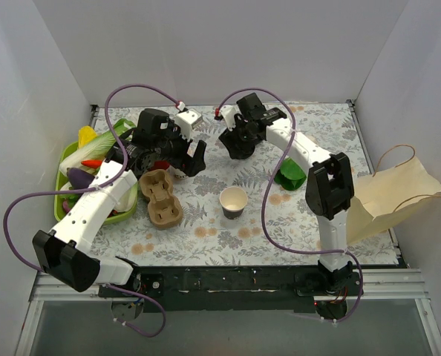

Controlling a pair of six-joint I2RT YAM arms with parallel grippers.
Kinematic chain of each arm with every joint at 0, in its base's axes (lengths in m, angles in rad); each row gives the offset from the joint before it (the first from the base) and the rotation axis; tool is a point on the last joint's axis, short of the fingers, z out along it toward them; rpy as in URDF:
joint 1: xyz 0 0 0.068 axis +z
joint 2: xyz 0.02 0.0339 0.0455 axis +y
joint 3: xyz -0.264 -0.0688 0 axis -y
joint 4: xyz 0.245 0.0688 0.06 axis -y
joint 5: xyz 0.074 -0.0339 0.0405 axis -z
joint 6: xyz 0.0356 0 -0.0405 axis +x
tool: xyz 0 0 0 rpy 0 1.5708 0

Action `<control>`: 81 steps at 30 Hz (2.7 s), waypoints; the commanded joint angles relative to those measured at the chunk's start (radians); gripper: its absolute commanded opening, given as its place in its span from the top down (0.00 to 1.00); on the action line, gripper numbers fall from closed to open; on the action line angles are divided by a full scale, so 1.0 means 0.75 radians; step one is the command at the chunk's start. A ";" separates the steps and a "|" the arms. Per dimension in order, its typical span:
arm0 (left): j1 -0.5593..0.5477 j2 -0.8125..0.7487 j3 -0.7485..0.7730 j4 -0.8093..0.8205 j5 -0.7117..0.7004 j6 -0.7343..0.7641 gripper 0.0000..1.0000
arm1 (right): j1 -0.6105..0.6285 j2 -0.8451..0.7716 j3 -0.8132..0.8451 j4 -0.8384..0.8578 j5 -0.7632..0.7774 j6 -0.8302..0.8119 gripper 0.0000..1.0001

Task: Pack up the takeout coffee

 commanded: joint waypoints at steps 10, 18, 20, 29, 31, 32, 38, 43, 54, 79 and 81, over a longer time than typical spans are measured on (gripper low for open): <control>0.006 -0.019 0.033 -0.045 0.006 0.014 0.12 | -0.090 -0.004 0.308 -0.215 -0.024 -0.458 0.31; 0.002 -0.009 0.027 -0.043 0.006 0.016 0.12 | -0.252 0.156 0.429 -0.162 0.113 -0.485 0.38; 0.004 -0.007 0.023 -0.041 0.004 0.016 0.12 | -0.276 0.176 0.421 -0.131 0.129 -0.520 0.41; 0.004 0.032 0.027 -0.037 0.016 0.016 0.12 | -0.297 0.242 0.393 -0.088 0.111 -0.644 0.47; 0.002 0.038 0.033 -0.037 0.020 0.018 0.12 | -0.299 0.252 0.362 -0.080 0.107 -0.665 0.49; 0.000 0.044 0.039 -0.035 0.026 0.022 0.12 | -0.297 0.256 0.362 -0.064 0.131 -0.663 0.49; -0.035 0.234 0.154 0.053 0.071 0.118 0.15 | -0.311 0.144 0.344 -0.078 0.073 -0.469 0.50; -0.066 0.540 0.362 0.137 0.094 0.180 0.18 | -0.324 -0.140 0.225 -0.031 0.003 -0.216 0.46; -0.097 1.144 0.982 0.186 0.024 0.069 0.20 | -0.395 -0.574 -0.229 -0.039 -0.181 -0.276 0.50; -0.125 0.187 0.440 0.037 -0.092 0.083 0.13 | -0.438 0.022 0.081 0.120 -0.257 -0.522 0.51; -0.125 0.189 0.438 0.031 -0.101 0.092 0.13 | -0.438 0.088 0.122 0.108 -0.304 -0.420 0.48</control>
